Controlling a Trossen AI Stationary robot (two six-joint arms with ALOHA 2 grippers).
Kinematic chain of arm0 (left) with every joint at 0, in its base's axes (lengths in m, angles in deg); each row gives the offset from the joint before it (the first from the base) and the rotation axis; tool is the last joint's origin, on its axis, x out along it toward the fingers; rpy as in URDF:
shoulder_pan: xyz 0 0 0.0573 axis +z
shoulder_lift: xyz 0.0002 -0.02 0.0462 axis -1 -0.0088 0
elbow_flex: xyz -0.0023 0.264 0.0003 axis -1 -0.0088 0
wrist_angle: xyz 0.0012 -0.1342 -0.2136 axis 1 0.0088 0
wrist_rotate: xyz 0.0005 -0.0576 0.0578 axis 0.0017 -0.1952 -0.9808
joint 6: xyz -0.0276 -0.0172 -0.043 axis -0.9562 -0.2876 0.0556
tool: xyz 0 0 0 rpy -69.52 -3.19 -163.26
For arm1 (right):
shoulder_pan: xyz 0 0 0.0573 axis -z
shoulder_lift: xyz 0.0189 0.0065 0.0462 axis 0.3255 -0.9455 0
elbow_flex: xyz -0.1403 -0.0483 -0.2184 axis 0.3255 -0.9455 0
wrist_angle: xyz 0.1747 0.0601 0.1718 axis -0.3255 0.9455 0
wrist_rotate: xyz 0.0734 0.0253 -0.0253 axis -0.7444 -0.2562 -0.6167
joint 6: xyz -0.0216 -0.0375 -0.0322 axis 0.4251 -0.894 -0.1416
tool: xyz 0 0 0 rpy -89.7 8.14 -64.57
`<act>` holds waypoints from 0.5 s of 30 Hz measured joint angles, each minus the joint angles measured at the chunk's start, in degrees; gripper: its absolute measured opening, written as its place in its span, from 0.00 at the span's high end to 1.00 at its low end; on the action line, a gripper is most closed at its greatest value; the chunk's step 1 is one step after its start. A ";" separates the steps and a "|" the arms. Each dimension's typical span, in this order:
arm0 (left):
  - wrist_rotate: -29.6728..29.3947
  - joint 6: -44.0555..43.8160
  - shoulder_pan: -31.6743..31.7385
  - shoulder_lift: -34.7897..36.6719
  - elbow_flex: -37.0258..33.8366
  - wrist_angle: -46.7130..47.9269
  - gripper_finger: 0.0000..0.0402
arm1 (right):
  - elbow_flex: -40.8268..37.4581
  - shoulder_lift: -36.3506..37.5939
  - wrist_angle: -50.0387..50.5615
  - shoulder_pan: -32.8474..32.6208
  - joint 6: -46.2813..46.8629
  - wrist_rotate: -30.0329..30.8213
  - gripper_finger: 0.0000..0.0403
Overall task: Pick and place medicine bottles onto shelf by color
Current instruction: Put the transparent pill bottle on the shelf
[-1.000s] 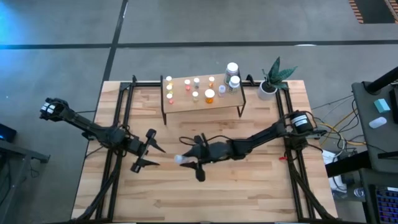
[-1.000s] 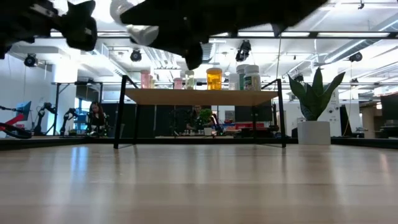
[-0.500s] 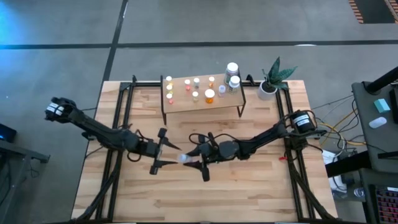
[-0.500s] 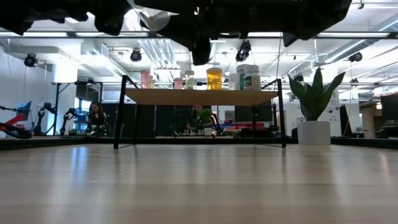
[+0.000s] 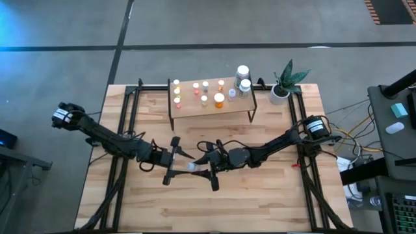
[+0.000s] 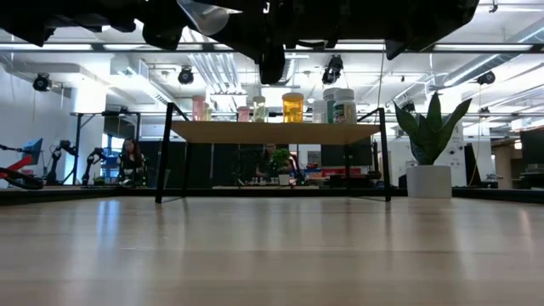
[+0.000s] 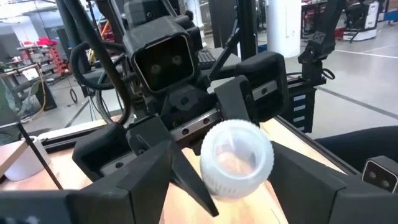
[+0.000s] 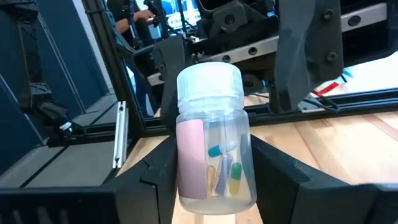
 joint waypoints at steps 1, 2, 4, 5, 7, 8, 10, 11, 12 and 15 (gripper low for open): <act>0.00 -0.02 0.00 0.08 0.00 -0.02 0.41 | -0.01 0.00 -0.03 0.02 0.00 0.00 0.61; 0.00 -0.02 0.00 0.18 -0.02 -0.06 0.42 | -0.04 0.00 -0.03 0.02 0.00 0.00 0.62; 0.04 -0.03 0.00 0.33 -0.02 -0.10 0.45 | -0.04 0.00 -0.07 0.02 0.00 0.01 0.62; 0.20 -0.04 0.00 0.35 -0.03 -0.10 0.48 | -0.04 0.00 -0.08 0.02 0.00 0.03 0.62; 0.77 -0.04 0.00 0.35 -0.04 -0.02 0.53 | -0.02 0.00 -0.04 0.02 0.00 0.00 0.62; 0.95 -0.05 0.00 0.35 -0.04 0.01 0.56 | 0.00 0.00 -0.03 0.02 0.00 0.02 0.62; 1.23 -0.08 -0.02 0.31 -0.04 0.03 0.61 | 0.00 0.00 -0.04 0.02 0.00 0.05 0.61; 1.32 -0.10 -0.02 0.28 -0.04 0.04 0.64 | 0.00 0.00 -0.01 0.02 -0.01 0.04 0.61; 1.36 -0.17 -0.02 0.28 -0.07 0.06 0.67 | 0.00 0.00 -0.01 0.02 0.00 0.05 0.61; 1.38 -0.39 -0.02 0.31 -0.09 0.05 0.71 | -0.02 0.00 0.01 0.02 0.92 0.03 0.61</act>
